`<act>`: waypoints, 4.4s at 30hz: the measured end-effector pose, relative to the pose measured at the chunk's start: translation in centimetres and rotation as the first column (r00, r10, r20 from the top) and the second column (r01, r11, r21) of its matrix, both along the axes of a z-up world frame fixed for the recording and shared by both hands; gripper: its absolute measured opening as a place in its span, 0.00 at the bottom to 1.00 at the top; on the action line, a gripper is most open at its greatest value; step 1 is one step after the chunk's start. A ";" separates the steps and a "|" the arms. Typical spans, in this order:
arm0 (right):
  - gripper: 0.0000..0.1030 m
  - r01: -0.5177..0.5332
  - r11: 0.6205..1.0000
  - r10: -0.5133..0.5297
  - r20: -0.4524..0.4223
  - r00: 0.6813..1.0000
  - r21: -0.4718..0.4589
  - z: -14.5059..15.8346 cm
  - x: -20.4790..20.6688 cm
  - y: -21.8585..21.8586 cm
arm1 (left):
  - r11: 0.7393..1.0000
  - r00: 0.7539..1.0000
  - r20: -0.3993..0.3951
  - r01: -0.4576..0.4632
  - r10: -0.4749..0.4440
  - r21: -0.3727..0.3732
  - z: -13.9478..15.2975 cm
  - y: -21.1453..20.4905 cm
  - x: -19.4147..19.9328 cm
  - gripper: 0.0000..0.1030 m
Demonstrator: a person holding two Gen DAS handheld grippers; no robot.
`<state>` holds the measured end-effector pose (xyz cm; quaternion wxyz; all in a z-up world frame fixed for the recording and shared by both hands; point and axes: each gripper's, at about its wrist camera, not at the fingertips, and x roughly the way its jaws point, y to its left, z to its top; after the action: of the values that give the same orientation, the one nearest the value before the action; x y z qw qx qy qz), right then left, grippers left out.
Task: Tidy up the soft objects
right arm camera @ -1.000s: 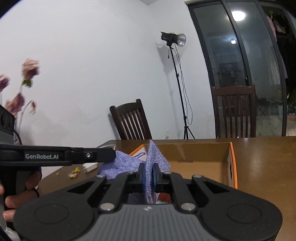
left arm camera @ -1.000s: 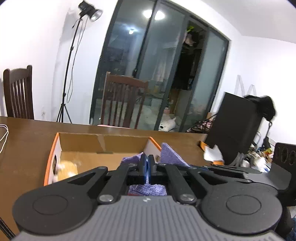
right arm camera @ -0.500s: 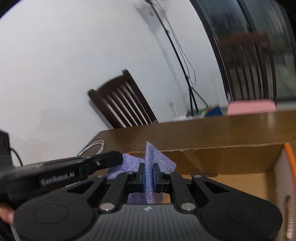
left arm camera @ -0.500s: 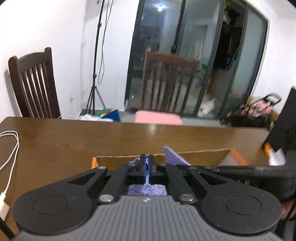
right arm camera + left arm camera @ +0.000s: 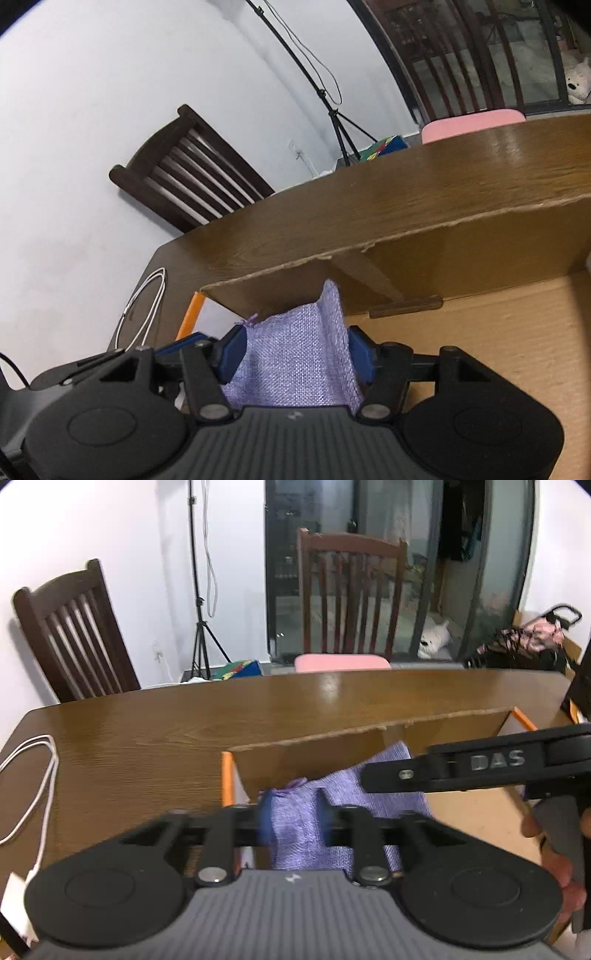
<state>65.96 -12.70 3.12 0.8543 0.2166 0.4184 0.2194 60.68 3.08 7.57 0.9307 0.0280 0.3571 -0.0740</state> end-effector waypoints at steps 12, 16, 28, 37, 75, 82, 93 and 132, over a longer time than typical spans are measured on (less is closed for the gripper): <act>0.82 0.086 0.987 -0.062 0.165 0.984 -0.139 8.2 -8.9 -6.9 | 0.999 0.994 0.099 -0.037 0.038 -0.008 7.8 2.0 -8.2 0.85; 0.83 0.125 0.980 -0.091 0.212 0.973 -0.153 9.9 -12.8 -9.4 | 0.999 0.987 0.154 -0.040 0.044 -0.028 9.5 2.2 -12.3 0.92; 0.87 0.145 0.967 -0.069 0.331 0.941 -0.210 11.5 -23.2 -11.7 | 0.994 0.970 0.222 -0.085 0.099 -0.075 8.7 2.3 -22.7 0.95; 0.91 0.210 0.940 -0.040 0.523 0.851 -0.270 8.9 -33.5 -12.3 | 0.978 0.943 0.288 -0.119 0.166 -0.173 4.2 2.1 -32.9 1.00; 0.74 0.155 0.949 -0.004 0.483 0.875 -0.273 -2.7 -47.2 -12.0 | 0.964 0.958 0.285 0.094 -0.019 -0.250 -5.0 -2.8 -43.6 1.00; 0.67 0.143 0.942 0.012 0.459 0.888 -0.302 -2.1 -44.6 -11.6 | 0.951 0.954 0.251 0.222 -0.166 -0.215 -6.5 -7.5 -40.2 1.00; 0.67 0.029 0.958 0.099 0.421 0.902 -0.287 -1.8 -41.7 -8.3 | 0.975 0.978 0.199 -0.012 0.057 -0.221 -7.8 2.3 -39.5 1.00; 0.18 -0.244 0.966 0.258 0.334 0.907 -0.083 -1.4 -43.4 -6.8 | 0.902 0.959 0.207 0.256 -0.193 -0.348 -4.9 -0.8 -40.3 0.25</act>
<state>22.52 -19.52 1.68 0.8827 0.1029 0.2923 0.3533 20.35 2.33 2.67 0.9310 -0.1012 0.2513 -0.2445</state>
